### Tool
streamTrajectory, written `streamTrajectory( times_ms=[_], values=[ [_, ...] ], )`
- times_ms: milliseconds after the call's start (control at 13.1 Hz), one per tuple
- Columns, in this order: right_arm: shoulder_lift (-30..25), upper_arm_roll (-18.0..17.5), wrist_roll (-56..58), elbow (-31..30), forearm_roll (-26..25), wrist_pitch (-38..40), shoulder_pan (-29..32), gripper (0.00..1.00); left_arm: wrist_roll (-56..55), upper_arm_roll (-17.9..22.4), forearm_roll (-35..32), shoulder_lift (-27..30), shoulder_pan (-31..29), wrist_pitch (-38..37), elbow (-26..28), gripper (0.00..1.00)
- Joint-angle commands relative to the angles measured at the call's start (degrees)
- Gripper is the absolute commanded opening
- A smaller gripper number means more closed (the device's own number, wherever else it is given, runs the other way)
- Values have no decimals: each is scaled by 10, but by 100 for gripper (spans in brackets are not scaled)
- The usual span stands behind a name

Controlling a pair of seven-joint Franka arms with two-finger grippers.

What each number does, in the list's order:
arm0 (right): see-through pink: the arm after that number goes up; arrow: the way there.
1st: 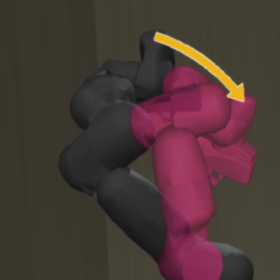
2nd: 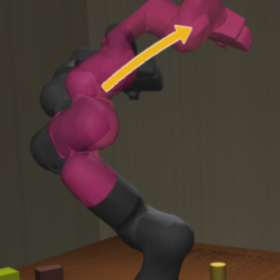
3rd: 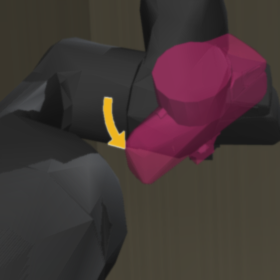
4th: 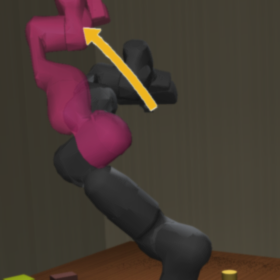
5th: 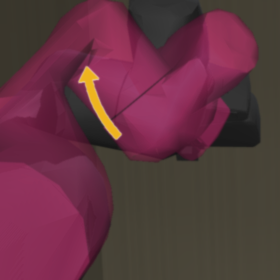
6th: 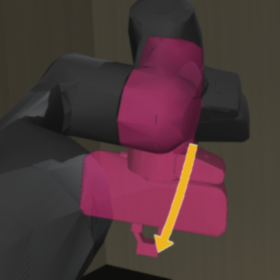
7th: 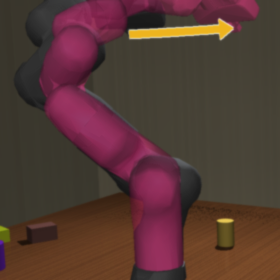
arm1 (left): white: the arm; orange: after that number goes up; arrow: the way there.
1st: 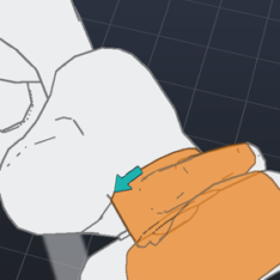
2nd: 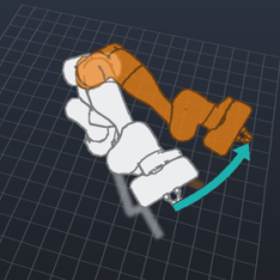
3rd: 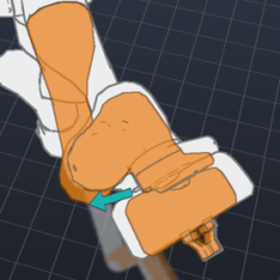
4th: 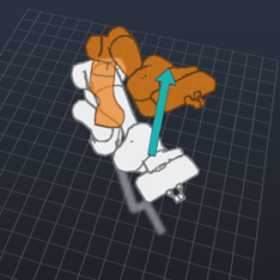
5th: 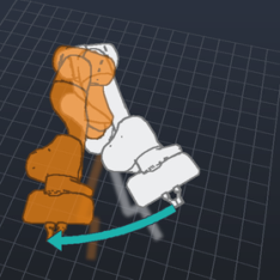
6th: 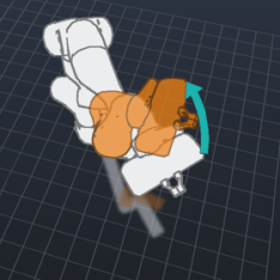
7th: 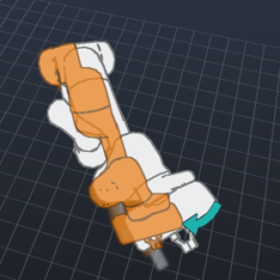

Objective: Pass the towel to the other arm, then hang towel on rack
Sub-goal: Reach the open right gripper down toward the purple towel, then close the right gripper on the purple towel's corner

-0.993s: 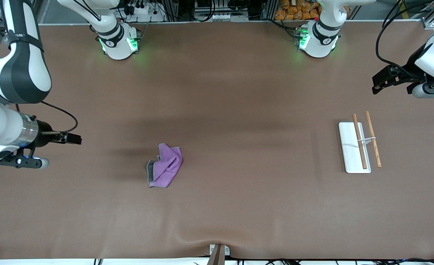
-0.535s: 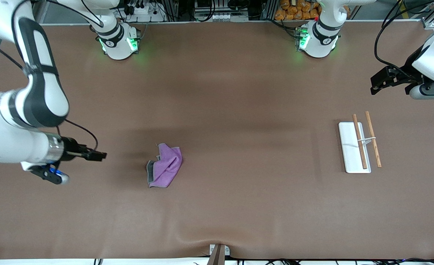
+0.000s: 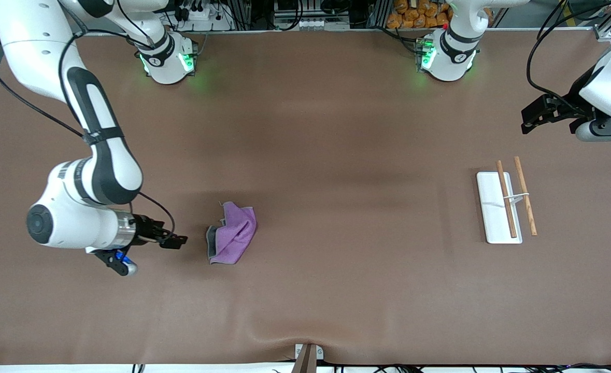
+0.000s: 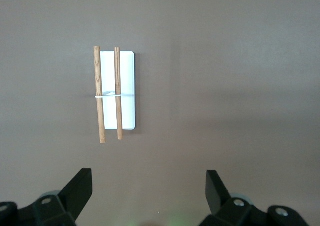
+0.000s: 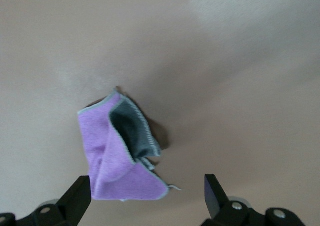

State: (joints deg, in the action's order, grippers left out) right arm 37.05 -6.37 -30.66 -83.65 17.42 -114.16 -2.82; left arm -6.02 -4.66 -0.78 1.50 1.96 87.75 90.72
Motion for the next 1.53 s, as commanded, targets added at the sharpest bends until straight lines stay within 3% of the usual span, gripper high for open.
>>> streamTrajectory(
  times_ms=[0,229,458,1145,1451],
  values=[
    [21,0,-12,11,43,-20,-8,99,4,1,-5,1,-2,-1,2,100],
    [46,0,-12,10,55,-64,-25,88,4,1,-5,0,-3,-1,2,100],
    [67,0,-12,10,71,-98,-46,70,4,1,-5,-4,-4,5,7,100],
    [96,3,-5,1,70,-133,-63,68,5,1,-5,-8,-5,10,9,100],
    [99,3,-8,-3,69,-136,-74,53,5,1,-5,-11,-5,10,9,100]
  ],
)
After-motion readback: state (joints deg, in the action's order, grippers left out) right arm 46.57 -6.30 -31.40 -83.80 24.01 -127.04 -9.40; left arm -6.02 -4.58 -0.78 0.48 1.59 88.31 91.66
